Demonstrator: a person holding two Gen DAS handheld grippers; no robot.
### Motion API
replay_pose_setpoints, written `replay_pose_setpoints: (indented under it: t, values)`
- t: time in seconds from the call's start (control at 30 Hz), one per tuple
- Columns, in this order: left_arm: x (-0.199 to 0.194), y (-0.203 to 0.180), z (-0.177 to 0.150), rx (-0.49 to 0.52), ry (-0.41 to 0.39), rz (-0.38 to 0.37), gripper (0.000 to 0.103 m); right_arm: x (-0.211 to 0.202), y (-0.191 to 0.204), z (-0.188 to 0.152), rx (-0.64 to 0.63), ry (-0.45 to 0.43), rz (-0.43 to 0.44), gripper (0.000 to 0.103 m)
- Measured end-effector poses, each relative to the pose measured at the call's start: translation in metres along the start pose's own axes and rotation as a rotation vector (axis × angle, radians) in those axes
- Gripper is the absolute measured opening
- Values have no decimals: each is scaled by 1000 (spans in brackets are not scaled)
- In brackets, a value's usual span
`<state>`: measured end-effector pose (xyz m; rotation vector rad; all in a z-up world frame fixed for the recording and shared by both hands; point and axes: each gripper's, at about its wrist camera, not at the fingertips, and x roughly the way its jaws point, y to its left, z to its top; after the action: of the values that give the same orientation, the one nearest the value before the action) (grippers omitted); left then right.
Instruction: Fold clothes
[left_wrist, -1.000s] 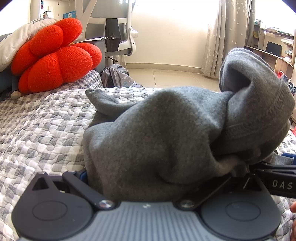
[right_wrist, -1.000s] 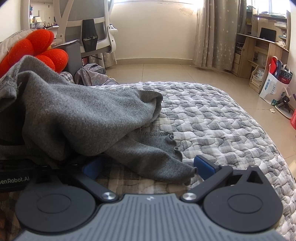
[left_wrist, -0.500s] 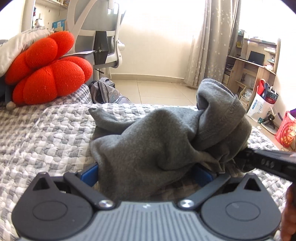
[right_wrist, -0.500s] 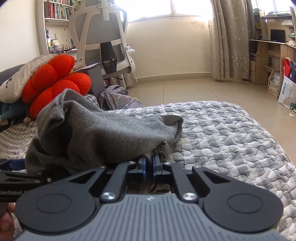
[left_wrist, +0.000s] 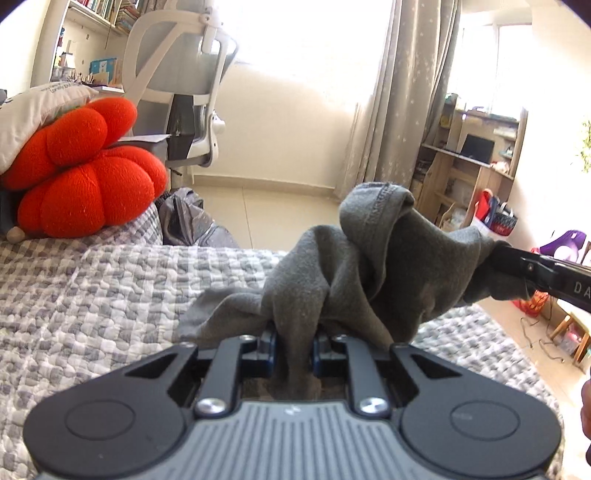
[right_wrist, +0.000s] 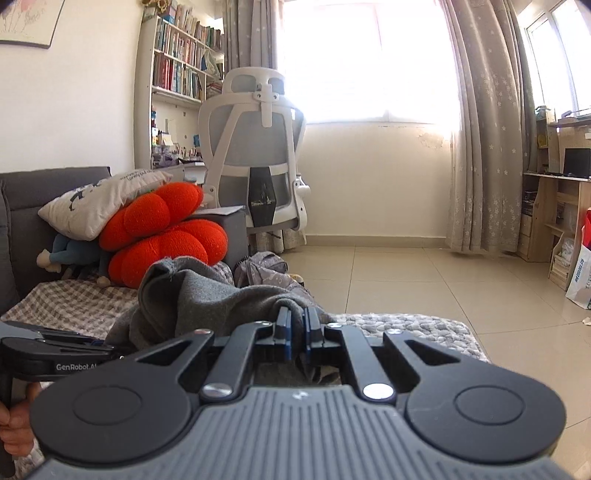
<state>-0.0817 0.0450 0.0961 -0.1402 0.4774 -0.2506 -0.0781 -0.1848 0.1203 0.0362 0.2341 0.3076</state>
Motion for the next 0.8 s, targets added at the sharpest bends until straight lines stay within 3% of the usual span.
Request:
replay_pose_setpoints:
  t: [0.17,0.23,0.3,0.33,0.43,0.5,0.57,0.7,0.8]
  values:
    - [-45,-2,31,46,-111,-47,18,-24,-7,29,52,-109,-1,9]
    - [-41,2,33,72,-100,-32,24,-15,-6,26,27,-78,-34,20]
    - [-25,9,27,77,-51,6,30,1,-6,11,-15,-13,-113,43]
    - [-15,15,22,71,-20,25,31,8,-6,3,-29,11,-143,45]
    - [2,29,2,47,46,42,33,17,-6,-19,-39,72,-102,52]
    - [2,33,-9,41,64,27,47,21,-4,-31,-48,113,-54,70]
    - [1,34,-16,51,74,21,59,24,-3,-43,-68,151,-40,73]
    - [2,21,-36,70,108,1,73,33,-6,-61,-61,229,-27,73]
    - [13,-4,-56,164,187,-31,75,43,-12,-78,-34,314,-21,73]
